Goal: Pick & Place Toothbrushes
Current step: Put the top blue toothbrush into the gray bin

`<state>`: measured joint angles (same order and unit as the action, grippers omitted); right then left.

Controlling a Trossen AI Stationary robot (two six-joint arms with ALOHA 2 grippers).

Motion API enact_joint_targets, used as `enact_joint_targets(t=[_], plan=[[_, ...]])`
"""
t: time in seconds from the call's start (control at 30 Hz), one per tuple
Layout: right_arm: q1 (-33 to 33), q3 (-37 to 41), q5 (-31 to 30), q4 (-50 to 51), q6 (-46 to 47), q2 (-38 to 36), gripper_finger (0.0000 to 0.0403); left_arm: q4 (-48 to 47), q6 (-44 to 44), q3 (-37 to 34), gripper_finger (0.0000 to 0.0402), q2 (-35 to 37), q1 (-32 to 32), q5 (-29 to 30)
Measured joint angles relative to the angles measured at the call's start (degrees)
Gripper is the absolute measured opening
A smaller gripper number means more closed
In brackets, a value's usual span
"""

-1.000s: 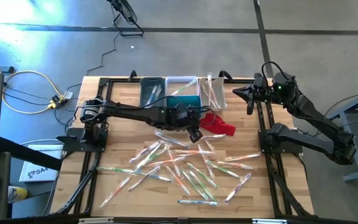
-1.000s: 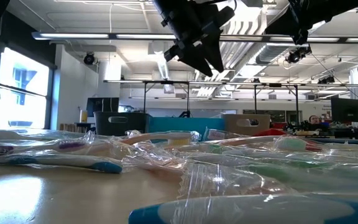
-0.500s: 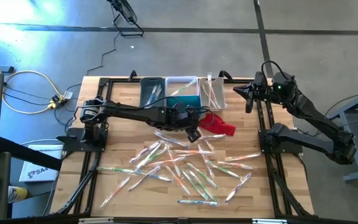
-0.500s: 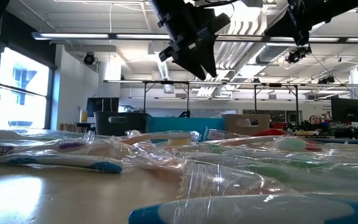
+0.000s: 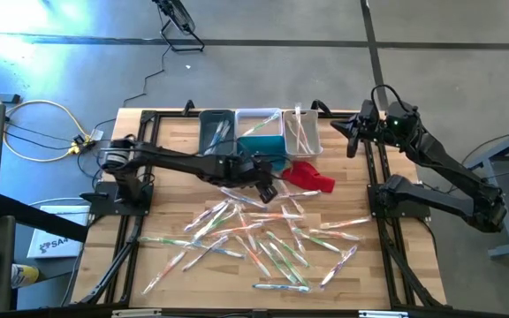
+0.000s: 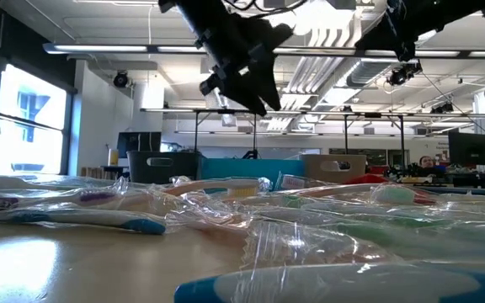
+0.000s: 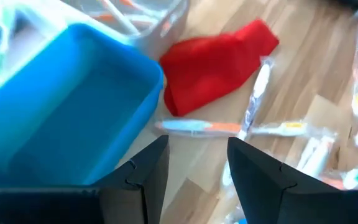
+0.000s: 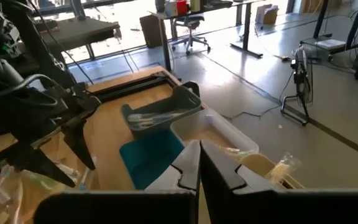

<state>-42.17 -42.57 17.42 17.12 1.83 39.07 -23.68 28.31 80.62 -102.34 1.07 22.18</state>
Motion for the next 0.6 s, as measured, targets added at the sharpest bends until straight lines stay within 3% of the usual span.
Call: enact_joint_targets(t=[0.33,0.6], plan=[[0.0,0.0,-8.6,-1.2,0.0,0.1,0.0004,1.6,-2.2,-10.9,0.0159,9.1,-2.5,-1.3],[0.0,0.0,-8.8,-1.1,0.0,0.3,0.0004,3.1,-5.6,-16.9,0.0159,14.8,-4.9,-4.5]])
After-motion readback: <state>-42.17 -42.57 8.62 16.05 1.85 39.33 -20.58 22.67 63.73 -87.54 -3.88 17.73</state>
